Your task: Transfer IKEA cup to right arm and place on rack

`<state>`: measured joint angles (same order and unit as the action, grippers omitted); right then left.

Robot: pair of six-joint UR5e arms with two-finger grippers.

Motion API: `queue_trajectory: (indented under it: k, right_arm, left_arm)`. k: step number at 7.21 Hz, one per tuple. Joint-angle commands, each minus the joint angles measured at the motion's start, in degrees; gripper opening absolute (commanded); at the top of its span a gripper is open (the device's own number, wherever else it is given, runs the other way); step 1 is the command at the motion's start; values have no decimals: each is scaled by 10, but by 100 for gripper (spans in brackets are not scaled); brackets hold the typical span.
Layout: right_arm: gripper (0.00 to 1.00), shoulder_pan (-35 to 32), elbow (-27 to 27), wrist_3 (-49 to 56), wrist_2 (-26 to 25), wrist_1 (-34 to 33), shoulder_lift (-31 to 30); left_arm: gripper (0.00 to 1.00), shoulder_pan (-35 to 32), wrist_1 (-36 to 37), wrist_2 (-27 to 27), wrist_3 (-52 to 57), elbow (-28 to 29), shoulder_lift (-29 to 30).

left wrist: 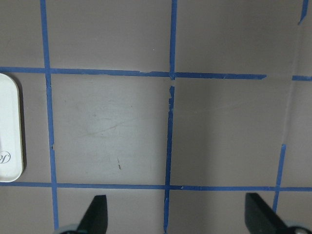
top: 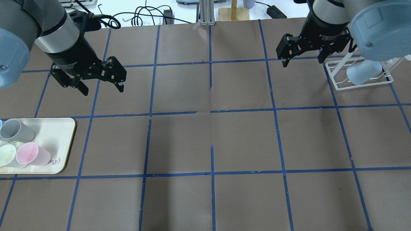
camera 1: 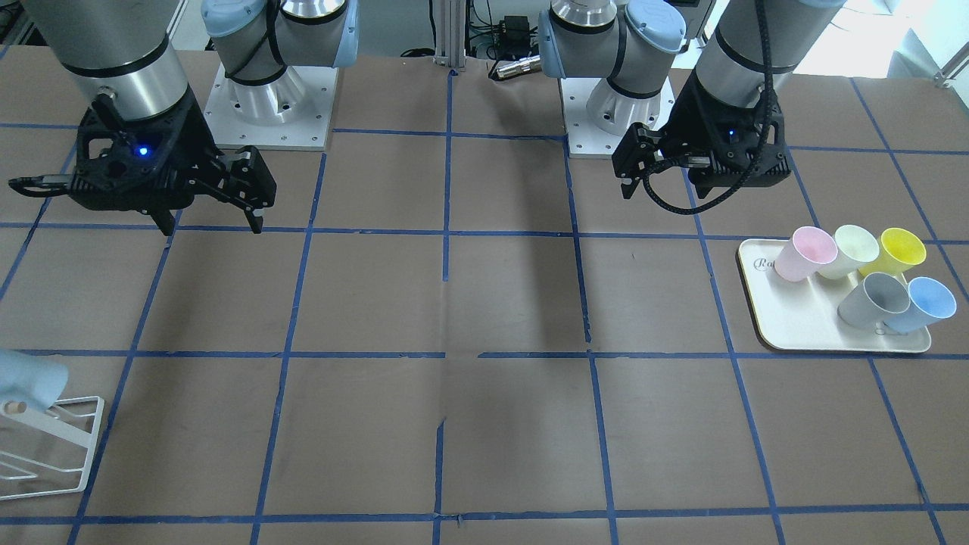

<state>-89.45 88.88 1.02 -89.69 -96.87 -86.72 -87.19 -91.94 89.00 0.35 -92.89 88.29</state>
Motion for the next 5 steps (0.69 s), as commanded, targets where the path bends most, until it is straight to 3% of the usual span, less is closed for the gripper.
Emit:
queue_trajectory:
  k: [1,5]
  right_arm:
    - [100,7,-12,-44,-6,7,9]
    - [100,5,-20,-45,-7,26,4]
  left_arm:
    - [100,0,-2,0,0,0,0]
    - [100,-1,-3,2,1,-3,-3]
